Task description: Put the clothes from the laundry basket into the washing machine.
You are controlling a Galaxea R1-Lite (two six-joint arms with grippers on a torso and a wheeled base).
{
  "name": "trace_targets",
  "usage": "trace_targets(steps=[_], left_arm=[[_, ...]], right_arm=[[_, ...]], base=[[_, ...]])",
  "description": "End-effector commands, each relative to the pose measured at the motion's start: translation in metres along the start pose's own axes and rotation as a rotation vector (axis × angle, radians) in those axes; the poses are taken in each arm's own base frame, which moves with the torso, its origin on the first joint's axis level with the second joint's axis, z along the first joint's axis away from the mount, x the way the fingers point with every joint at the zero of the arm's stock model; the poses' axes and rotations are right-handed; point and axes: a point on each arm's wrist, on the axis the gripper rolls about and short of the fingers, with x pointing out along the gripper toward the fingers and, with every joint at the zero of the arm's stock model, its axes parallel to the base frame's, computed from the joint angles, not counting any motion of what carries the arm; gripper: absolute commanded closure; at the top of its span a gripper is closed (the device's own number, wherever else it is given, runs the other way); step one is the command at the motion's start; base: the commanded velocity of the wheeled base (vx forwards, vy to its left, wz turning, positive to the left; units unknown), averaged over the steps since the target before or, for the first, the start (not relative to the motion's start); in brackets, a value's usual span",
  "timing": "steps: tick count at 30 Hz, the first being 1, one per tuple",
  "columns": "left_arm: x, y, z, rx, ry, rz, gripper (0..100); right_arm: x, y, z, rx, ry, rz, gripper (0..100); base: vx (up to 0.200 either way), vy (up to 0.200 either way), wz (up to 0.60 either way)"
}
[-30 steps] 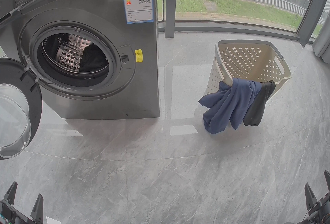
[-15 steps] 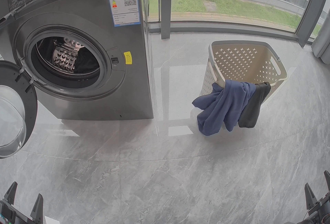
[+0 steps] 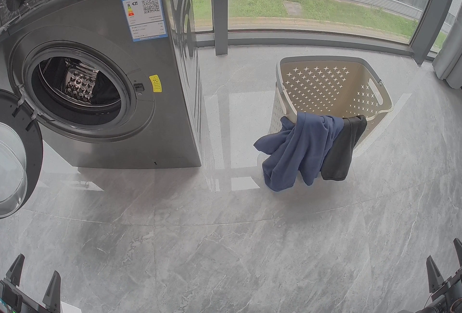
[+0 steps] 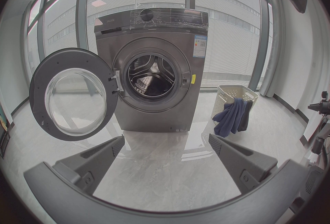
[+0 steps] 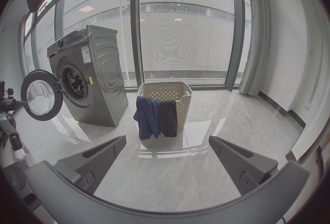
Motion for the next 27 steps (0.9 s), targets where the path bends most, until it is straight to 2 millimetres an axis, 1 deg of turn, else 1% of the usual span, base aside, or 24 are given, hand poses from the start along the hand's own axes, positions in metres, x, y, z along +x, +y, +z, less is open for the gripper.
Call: trace_targets(steps=[1,7,27], left_arm=[[0.0003,0.0001,-0.0052,-0.001,0.004,0.001,0],[0.0003,0.0001,-0.0052,-0.001,0.004,0.001,0],[0.0003,0.0001,-0.0052,-0.007,0.004,0.003,0]], right_arm=[[0.0000,0.0000,-0.0048,0.000,0.000,0.001,0],[0.0000,0.0000,-0.0048,0.000,0.000,0.001,0],[0.0000,0.0000,-0.0048,0.000,0.000,0.001,0]], base=[[0.000,-0.200,0.00],[0.000,-0.200,0.00],[0.000,0.000,0.00]])
